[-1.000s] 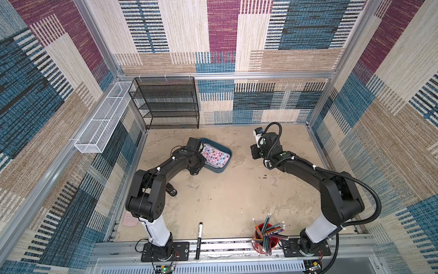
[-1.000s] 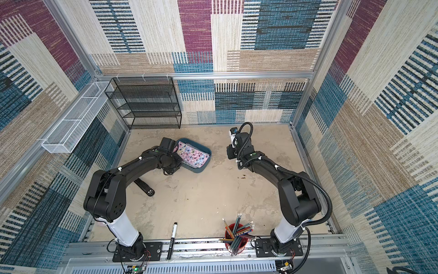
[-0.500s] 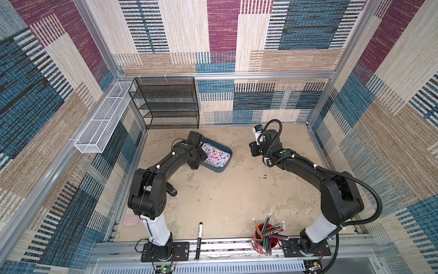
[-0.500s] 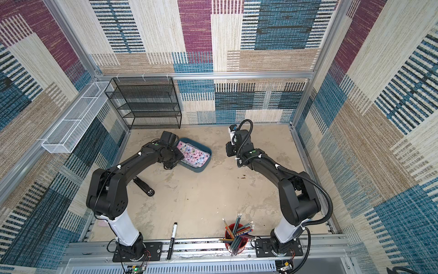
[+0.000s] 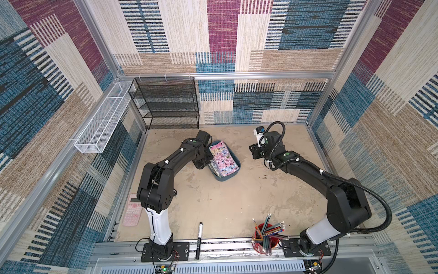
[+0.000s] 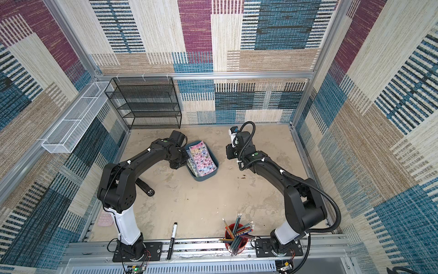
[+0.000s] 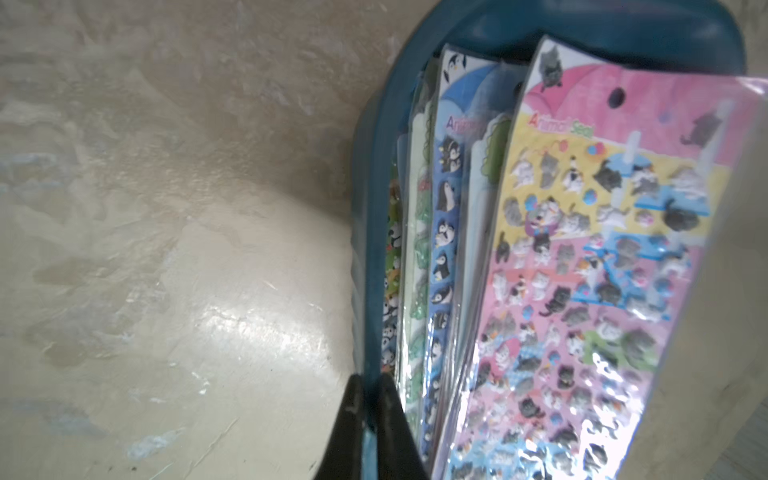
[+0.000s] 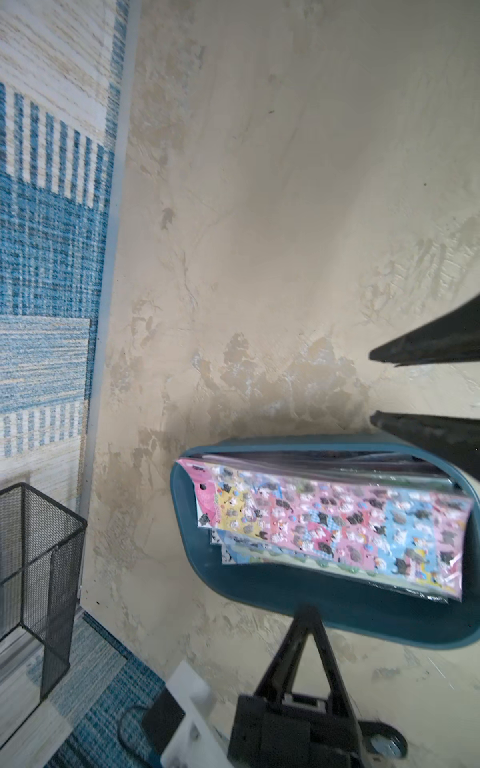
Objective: Take the stickers out of the storage box
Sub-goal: Move the storage box to the center of the board, then pick up the sticker from the storage box.
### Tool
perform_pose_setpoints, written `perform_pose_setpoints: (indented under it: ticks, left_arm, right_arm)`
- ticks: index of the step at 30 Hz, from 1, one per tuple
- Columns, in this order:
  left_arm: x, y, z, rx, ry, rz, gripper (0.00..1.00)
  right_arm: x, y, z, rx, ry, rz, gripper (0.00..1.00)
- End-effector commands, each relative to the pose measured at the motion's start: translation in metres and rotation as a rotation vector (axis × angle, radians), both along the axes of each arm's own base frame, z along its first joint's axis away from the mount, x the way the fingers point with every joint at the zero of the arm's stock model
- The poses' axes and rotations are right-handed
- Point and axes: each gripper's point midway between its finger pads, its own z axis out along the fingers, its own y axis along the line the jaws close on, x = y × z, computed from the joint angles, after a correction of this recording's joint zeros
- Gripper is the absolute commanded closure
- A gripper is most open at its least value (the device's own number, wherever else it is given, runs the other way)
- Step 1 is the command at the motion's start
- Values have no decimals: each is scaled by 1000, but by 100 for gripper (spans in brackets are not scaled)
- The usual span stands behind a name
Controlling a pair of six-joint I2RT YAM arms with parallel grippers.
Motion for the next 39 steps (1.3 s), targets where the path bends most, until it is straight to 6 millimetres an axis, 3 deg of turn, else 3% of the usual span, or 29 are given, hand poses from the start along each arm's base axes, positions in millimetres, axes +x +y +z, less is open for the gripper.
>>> perform_pose_setpoints:
  ticks: [1,8,15,21,25,32,35,39]
  left_arm:
    - [-19,-7,0,44,28,-75,100]
    - [-59,-64,9,60,-3,-228,100]
    - [-76,-132,11,17,-14,-476,100]
    - [-73,-149,15,60,-35,-546,100]
    - [-72,-153,10,58,-34,-497,99]
    - [-70,-158,18,-21,-89,-428,62]
    - [-69,-156,33,-15,-126,-456,54]
    - [-70,-156,40,-4,-138,-496,53]
  right_arm:
    - [-21,3,5,56,24,10,75]
    - [-68,3,0,69,73,31,77]
    - [-103,-17,-1,98,74,-27,77]
    - [-113,-25,-23,68,123,-44,80]
    - [-111,-21,-27,74,127,-42,80]
    - [-103,-13,-37,45,143,-31,79]
    - [-98,-12,-41,24,138,-33,80]
    - [-91,-5,-44,-2,135,-36,83]
